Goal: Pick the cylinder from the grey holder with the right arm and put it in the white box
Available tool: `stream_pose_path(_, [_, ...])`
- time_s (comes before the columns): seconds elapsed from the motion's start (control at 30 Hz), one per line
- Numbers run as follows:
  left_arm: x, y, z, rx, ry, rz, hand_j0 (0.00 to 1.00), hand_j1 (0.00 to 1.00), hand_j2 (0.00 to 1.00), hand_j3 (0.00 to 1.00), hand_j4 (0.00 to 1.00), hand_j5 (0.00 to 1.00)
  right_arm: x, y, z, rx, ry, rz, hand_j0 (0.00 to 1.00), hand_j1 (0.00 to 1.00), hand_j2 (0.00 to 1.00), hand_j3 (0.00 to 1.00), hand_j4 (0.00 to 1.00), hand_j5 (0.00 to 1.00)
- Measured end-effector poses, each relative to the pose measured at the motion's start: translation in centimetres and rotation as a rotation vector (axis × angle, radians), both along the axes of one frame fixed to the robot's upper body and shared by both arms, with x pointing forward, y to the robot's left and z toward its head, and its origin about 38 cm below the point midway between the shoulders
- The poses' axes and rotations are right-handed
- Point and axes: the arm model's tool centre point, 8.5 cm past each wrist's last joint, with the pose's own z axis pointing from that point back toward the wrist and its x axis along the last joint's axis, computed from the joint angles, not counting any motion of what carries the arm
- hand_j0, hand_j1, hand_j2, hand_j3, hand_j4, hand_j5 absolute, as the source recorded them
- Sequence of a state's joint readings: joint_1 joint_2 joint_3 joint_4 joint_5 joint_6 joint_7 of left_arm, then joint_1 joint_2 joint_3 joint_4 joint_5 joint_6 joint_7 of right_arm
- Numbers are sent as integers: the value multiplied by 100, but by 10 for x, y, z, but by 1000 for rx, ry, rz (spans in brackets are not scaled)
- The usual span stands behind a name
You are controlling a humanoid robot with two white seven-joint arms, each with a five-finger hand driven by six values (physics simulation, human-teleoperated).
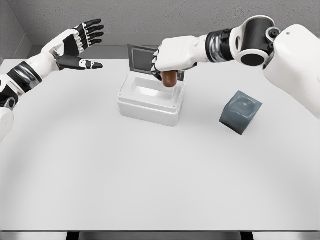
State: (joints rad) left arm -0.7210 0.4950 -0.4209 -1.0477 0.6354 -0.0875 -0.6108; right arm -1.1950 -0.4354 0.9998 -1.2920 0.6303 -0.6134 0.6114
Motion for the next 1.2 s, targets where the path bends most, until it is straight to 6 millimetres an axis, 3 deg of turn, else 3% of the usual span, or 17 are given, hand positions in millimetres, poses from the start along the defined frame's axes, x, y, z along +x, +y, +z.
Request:
stream_pose_path(0.03, [0, 0, 0, 0, 0, 0, 100, 100, 100, 100, 100, 100, 0, 1, 0, -8, -8, 1, 100, 100, 100, 100, 100, 100])
stream_pose_path(0.3, [5, -4, 2, -9, 0, 2, 100, 100, 100, 100, 100, 100, -2, 13, 1, -17, -33, 21, 100, 100, 100, 100, 100, 100])
stream_pose_path(0.47, [9, -14, 2, -7, -2, -6, 100, 100, 100, 100, 100, 100, -12, 2, 15, 10, -67, 35, 100, 100, 100, 100, 100, 100])
stream_pose_path(0.57, [13, -24, 2, -13, 0, -14, 100, 100, 100, 100, 100, 100, -34, -40, 20, 75, -59, 23, 100, 100, 100, 100, 100, 100])
stream_pose_path(0.73, [19, -41, -3, -11, 11, -25, 100, 100, 100, 100, 100, 100, -86, -155, 8, 303, 86, -128, 100, 100, 100, 100, 100, 100])
stream_pose_path(0.83, [23, -50, -3, -18, 14, -30, 100, 100, 100, 100, 100, 100, -109, -208, 15, 465, 115, -223, 100, 100, 100, 100, 100, 100])
stream_pose_path(0.93, [26, -58, -7, -15, 21, -36, 100, 100, 100, 100, 100, 100, -126, -233, 11, 622, 178, -260, 100, 100, 100, 100, 100, 100])
stream_pose_path(0.97, [26, -61, -8, -15, 24, -38, 100, 100, 100, 100, 100, 100, -129, -235, 8, 671, 193, -261, 100, 100, 100, 100, 100, 100])
stream_pose_path(1.07, [26, -67, -12, -15, 32, -44, 100, 100, 100, 100, 100, 100, -143, -242, -27, 793, 276, -306, 100, 100, 100, 100, 100, 100])
stream_pose_path(1.2, [26, -72, -13, -16, 35, -49, 100, 100, 100, 100, 100, 100, -149, -254, -33, 907, 260, -343, 100, 100, 100, 100, 100, 100])
